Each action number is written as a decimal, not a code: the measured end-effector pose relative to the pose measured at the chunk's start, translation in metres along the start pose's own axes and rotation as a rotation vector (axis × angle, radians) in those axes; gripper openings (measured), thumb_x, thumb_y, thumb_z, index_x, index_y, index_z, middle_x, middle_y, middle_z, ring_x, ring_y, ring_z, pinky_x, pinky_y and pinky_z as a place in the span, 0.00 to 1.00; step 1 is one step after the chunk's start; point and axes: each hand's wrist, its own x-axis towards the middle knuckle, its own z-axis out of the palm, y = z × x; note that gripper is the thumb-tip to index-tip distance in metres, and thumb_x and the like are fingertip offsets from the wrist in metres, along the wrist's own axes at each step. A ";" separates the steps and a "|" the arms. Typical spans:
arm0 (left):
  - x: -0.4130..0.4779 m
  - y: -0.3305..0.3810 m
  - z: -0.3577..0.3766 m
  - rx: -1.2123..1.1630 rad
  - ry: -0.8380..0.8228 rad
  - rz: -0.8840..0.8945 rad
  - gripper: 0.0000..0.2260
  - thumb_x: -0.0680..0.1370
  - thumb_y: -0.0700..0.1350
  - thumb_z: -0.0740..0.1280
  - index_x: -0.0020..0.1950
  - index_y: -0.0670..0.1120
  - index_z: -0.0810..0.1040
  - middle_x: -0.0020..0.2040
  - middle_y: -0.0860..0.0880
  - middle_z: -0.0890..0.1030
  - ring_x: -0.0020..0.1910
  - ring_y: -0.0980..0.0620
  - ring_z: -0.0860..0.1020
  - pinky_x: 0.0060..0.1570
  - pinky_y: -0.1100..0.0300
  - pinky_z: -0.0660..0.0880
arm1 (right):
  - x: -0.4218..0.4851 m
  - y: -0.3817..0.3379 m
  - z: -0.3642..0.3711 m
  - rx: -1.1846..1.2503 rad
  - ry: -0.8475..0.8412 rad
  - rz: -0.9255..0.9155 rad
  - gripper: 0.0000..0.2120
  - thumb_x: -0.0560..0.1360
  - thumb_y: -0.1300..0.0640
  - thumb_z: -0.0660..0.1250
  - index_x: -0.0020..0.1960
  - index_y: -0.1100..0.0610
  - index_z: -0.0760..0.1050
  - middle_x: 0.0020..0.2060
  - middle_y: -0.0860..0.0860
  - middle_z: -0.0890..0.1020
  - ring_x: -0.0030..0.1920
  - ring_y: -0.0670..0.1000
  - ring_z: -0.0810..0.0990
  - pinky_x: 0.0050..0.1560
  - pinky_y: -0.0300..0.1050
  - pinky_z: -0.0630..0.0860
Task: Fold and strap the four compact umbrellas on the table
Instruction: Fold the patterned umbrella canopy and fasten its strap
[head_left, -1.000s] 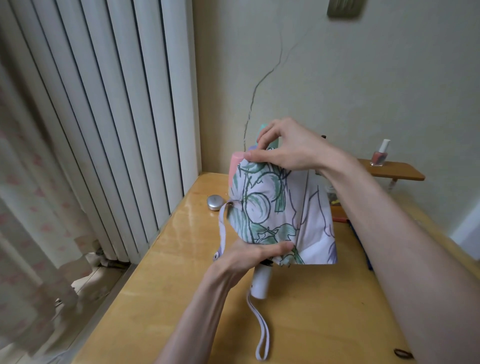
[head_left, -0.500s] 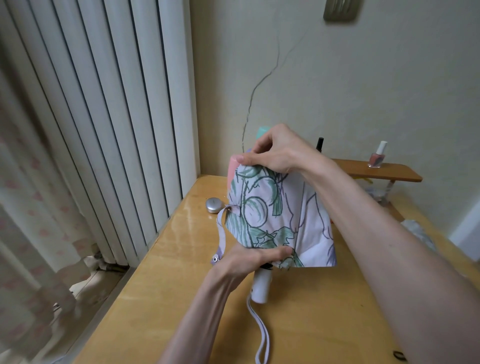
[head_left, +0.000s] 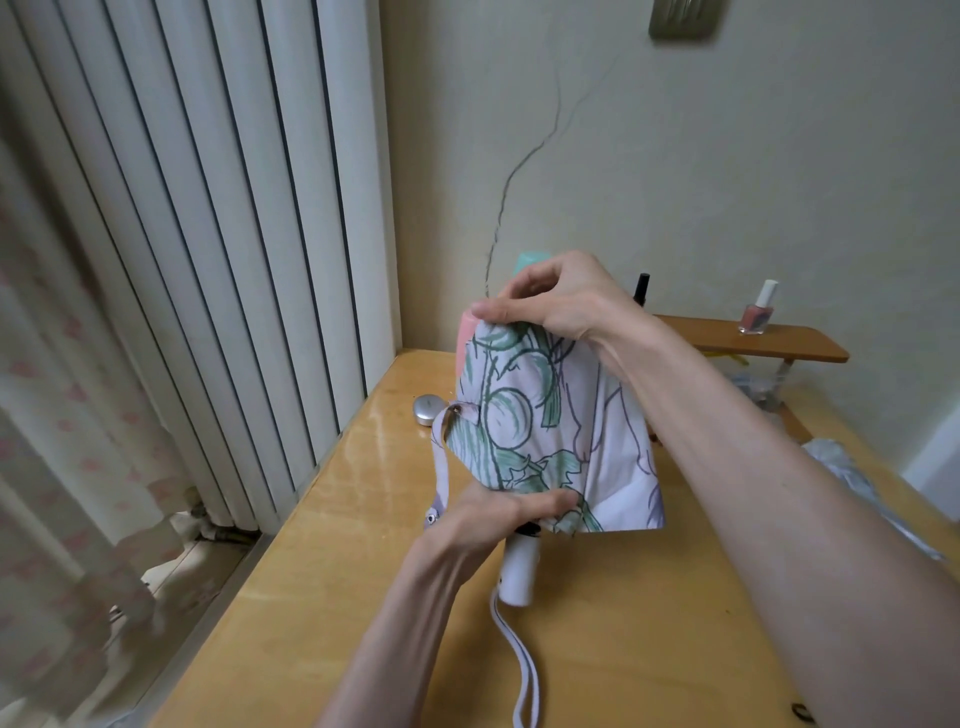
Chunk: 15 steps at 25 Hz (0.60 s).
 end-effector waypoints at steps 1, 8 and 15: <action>0.000 0.000 -0.002 -0.033 0.015 -0.002 0.12 0.73 0.34 0.79 0.55 0.42 0.85 0.50 0.47 0.89 0.47 0.50 0.88 0.48 0.60 0.82 | -0.002 0.000 -0.002 0.050 0.006 -0.038 0.13 0.67 0.46 0.84 0.38 0.54 0.85 0.33 0.47 0.85 0.36 0.42 0.80 0.44 0.36 0.75; 0.002 -0.003 -0.007 -0.068 0.009 0.057 0.17 0.73 0.31 0.78 0.60 0.43 0.84 0.55 0.44 0.89 0.53 0.46 0.87 0.57 0.53 0.82 | -0.008 -0.006 -0.027 -0.329 -0.171 -0.165 0.11 0.79 0.45 0.74 0.45 0.51 0.88 0.45 0.42 0.88 0.50 0.34 0.81 0.53 0.31 0.70; -0.001 -0.003 -0.002 -0.035 -0.064 0.040 0.15 0.74 0.31 0.78 0.58 0.43 0.86 0.55 0.43 0.88 0.53 0.46 0.87 0.56 0.54 0.82 | -0.003 -0.010 -0.034 -0.422 -0.107 -0.103 0.21 0.70 0.36 0.79 0.58 0.45 0.82 0.53 0.49 0.84 0.56 0.50 0.83 0.64 0.49 0.78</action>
